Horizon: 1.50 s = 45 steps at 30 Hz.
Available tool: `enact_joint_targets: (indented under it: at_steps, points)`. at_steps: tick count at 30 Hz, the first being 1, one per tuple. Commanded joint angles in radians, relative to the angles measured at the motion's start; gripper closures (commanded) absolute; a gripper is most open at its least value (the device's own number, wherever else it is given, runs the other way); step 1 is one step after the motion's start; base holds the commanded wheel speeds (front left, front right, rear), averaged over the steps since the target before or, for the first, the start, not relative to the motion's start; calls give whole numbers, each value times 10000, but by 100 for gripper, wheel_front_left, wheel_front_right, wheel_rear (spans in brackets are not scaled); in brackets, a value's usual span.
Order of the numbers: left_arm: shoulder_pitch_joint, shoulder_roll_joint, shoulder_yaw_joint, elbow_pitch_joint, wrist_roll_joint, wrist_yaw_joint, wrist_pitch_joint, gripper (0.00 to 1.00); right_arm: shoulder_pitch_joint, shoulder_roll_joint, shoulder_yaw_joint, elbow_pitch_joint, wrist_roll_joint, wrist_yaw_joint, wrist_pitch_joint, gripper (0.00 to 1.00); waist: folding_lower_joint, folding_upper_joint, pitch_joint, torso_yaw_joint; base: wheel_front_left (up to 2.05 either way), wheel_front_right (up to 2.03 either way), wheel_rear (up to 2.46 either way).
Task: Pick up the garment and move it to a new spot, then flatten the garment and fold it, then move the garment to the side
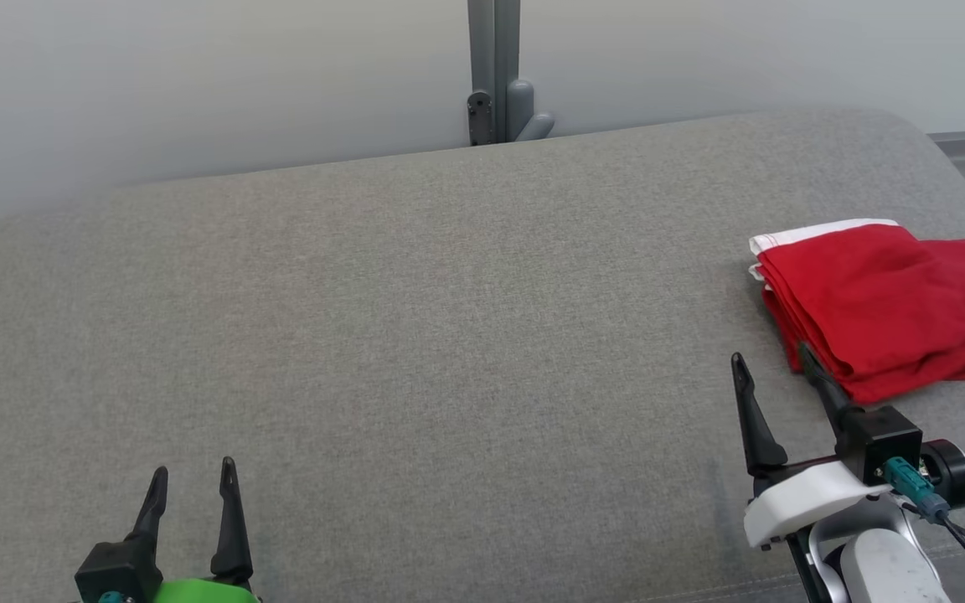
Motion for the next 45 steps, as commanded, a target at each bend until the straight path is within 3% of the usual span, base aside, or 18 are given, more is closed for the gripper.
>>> enact_joint_targets:
  at_steps: [1, 14, 28, 29, 38, 39, 45]
  points:
    - [-168, 11, -55, 22, 24, 47, -23, 0, 61, 31, 3, 50, -201, -9, -37, 0, 0, 109, -34, 185, 0, 0, 0]
    - [-321, 10, -43, 106, -61, 45, -23, 0, -166, 137, -596, 514, -780, -9, -34, 0, 0, 109, 22, 542, 0, 0, 0]
    - [-308, 10, -28, -11, -60, 36, -23, 0, -264, 162, -426, 685, -668, -9, -35, 0, 0, 109, 66, 540, 0, 0, 0]
    - [-197, -2, -56, 19, -71, 16, 0, 0, -198, 163, -426, 668, -694, 0, -8, 0, 0, 1, 66, 542, 0, 0, 0]
    - [-201, 1, -87, 1, -64, 46, -3, 0, -206, 158, -434, 662, -694, -1, -10, 0, 0, 9, 59, 535, 0, 0, 0]
    - [-75, -42, -101, 187, -77, 15, 16, 100, -7, 199, -421, 843, -692, 0, 2, 100, 0, 1, 59, 535, 0, 0, 0]
    - [-77, -91, -54, 603, -429, -2, 207, 100, 134, 262, -531, 1282, -308, 0, 172, 100, 0, 2, 56, 531, 0, 0, 0]
